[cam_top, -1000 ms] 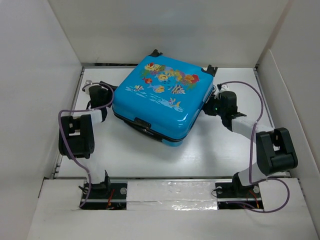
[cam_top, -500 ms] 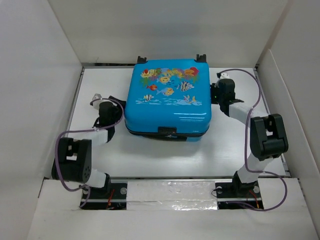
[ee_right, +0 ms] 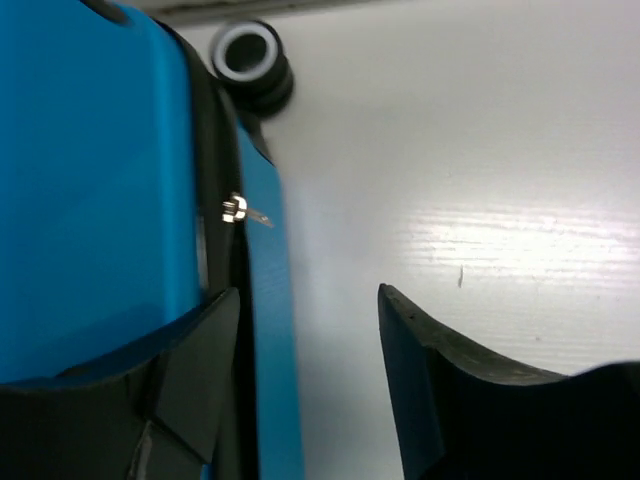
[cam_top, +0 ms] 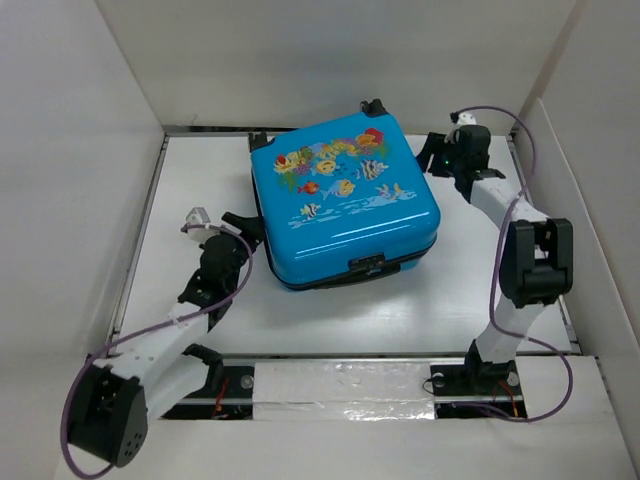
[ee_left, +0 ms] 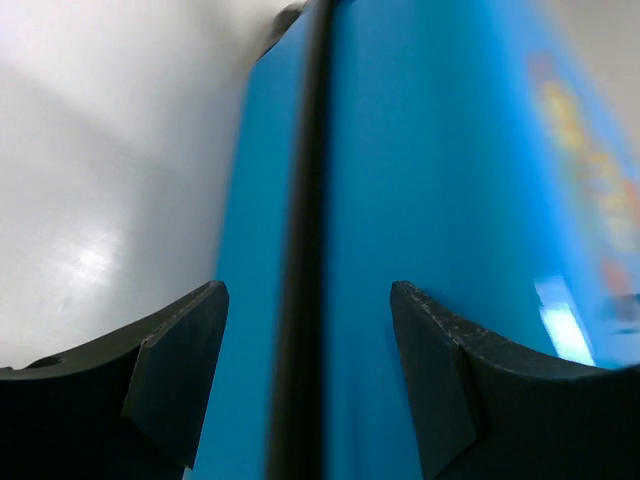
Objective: Pack the luggage
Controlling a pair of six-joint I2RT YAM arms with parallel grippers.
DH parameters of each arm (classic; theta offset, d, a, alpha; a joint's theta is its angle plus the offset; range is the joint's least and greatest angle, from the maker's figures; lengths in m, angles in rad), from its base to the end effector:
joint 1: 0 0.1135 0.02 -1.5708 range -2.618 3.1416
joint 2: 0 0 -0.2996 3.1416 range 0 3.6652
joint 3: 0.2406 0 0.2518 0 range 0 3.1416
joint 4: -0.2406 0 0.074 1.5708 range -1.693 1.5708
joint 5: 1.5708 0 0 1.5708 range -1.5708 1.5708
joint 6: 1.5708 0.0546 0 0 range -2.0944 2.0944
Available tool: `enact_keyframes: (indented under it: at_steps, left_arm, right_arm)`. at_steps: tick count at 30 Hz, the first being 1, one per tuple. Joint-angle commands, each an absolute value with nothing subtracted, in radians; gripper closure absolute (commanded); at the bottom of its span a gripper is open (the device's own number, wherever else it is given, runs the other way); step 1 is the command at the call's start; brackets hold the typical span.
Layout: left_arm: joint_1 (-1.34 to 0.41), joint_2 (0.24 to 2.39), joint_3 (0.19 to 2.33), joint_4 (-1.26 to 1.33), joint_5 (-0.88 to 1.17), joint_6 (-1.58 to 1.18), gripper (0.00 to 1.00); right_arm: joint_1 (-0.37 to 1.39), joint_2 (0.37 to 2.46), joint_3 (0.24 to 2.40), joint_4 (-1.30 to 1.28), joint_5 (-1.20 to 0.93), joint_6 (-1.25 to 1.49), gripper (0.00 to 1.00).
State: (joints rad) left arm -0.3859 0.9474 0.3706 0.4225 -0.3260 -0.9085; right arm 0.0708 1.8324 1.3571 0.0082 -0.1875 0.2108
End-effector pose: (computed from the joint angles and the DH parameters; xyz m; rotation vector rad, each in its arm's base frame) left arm 0.1984 -0.0617 0.2544 -0.6891 1.6243 -0.6730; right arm 0.4545 0.0424 0.2869 0.0250 2.0486 0.3671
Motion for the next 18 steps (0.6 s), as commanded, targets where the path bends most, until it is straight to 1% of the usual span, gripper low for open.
enact_keyframes:
  at_steps: [1,2,3,4,5,6,7,8,9,10,11,12,13,14,15,16,18]
  left_arm:
    - [-0.436,0.806,0.491,0.428,-0.375,-0.839,0.35]
    - [-0.436,0.784,0.514,0.419,-0.396,-0.824,0.35]
    - [-0.436,0.767,0.556,0.413,-0.412,-0.795,0.35]
    - [-0.436,0.741,0.577,0.408,-0.419,-0.781,0.36]
    - [-0.436,0.732,0.589,0.423,-0.398,-0.766,0.39]
    - [-0.436,0.72,0.594,0.47,-0.315,-0.744,0.54]
    - [-0.436,0.719,0.591,0.492,-0.257,-0.742,0.67]
    - [-0.436,0.726,0.585,0.514,-0.2,-0.741,0.79]
    - [-0.436,0.732,0.572,0.525,-0.14,-0.739,0.86]
    - [-0.436,0.736,0.569,0.509,-0.062,-0.732,0.98]
    - [-0.436,0.732,0.562,0.487,-0.054,-0.727,1.0]
    - [-0.436,0.72,0.537,0.456,-0.06,-0.723,1.0]
    - [-0.436,0.7,0.52,0.386,-0.118,-0.721,1.0]
    - [-0.436,0.642,0.494,0.358,-0.148,-0.727,1.0]
    - [-0.436,0.609,0.429,0.336,-0.175,-0.739,1.0]
    - [-0.436,0.55,0.395,0.312,-0.21,-0.752,1.0]
    - [-0.436,0.509,0.332,0.292,-0.222,-0.787,1.0]
  right_arm:
    - [0.059,1.672,1.388,0.081,-0.383,0.31,0.31]
    - [0.042,1.636,1.361,0.096,-0.383,0.316,0.3]
    - [0.029,1.549,1.333,0.107,-0.387,0.319,0.3]
    - [0.029,1.496,1.26,0.132,-0.387,0.316,0.31]
    - [0.029,1.436,1.208,0.156,-0.385,0.316,0.33]
    - [0.049,1.31,1.087,0.216,-0.379,0.316,0.49]
    - [0.073,1.242,1.022,0.239,-0.371,0.319,0.64]
    - [0.147,1.174,0.956,0.261,-0.362,0.324,0.79]
    - [0.196,1.105,0.889,0.288,-0.354,0.319,0.9]
    - [0.251,0.975,0.826,0.304,-0.322,0.293,1.0]
    - [0.311,0.912,0.713,0.299,-0.302,0.282,1.0]
    - [0.428,0.852,0.663,0.287,-0.281,0.27,1.0]
    - [0.489,0.789,0.616,0.234,-0.229,0.253,1.0]
    - [0.546,0.659,0.565,0.221,-0.191,0.259,1.0]
    - [0.643,0.596,0.464,0.212,-0.155,0.274,1.0]
    - [0.685,0.542,0.421,0.192,-0.099,0.302,1.0]
    - [0.754,0.445,0.33,0.173,-0.048,0.327,1.0]
